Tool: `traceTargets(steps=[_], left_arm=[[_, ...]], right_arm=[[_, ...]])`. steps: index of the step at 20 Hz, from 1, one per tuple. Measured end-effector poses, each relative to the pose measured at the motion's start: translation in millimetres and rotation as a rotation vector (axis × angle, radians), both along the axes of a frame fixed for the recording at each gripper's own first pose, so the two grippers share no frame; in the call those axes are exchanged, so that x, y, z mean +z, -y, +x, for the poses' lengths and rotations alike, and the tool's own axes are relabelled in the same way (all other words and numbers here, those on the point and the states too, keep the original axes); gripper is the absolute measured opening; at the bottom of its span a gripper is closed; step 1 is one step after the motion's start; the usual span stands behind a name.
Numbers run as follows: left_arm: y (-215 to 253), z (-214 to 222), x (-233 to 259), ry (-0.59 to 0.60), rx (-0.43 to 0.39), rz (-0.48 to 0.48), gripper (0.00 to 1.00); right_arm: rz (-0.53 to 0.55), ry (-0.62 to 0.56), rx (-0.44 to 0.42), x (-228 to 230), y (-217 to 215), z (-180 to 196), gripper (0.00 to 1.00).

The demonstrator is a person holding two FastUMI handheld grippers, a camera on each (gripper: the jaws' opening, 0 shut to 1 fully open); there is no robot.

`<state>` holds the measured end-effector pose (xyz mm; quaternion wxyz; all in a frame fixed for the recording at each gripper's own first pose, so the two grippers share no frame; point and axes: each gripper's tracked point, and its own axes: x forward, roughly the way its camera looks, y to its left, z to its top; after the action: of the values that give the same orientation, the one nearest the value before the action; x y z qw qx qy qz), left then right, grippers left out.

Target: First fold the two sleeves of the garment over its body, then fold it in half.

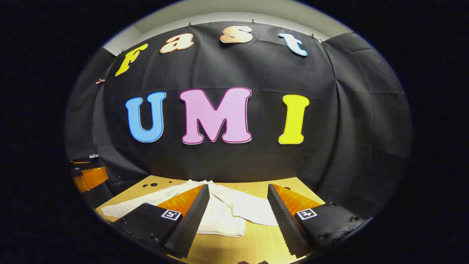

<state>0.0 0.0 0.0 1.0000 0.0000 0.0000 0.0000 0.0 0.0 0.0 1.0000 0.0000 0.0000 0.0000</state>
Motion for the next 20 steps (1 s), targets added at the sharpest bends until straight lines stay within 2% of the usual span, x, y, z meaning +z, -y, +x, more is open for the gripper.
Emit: traceTargets(steps=[6, 13, 16, 20], left_arm=[[-26.3, 6.1, -13.7, -0.032, -0.021, -0.049, 0.99], [-54.6, 5.1, -25.4, -0.046, -0.019, -0.023, 0.99], [-67.0, 6.2, -25.5, -0.037, 0.022, -0.001, 0.99], [-64.1, 9.3, -23.4, -0.027, 0.030, 0.000, 0.99]], right_arm=[[-0.012, -0.038, -0.051, -7.5, -6.9, -8.2, 0.97], [-0.048, -0.040, -0.058, -9.0, -16.3, -11.9, 0.97], [-0.040, -0.042, -0.068, -11.0, -16.4, -6.9, 0.97], [-0.038, -0.051, -0.069, -17.4, -17.8, 1.2, 0.97]])
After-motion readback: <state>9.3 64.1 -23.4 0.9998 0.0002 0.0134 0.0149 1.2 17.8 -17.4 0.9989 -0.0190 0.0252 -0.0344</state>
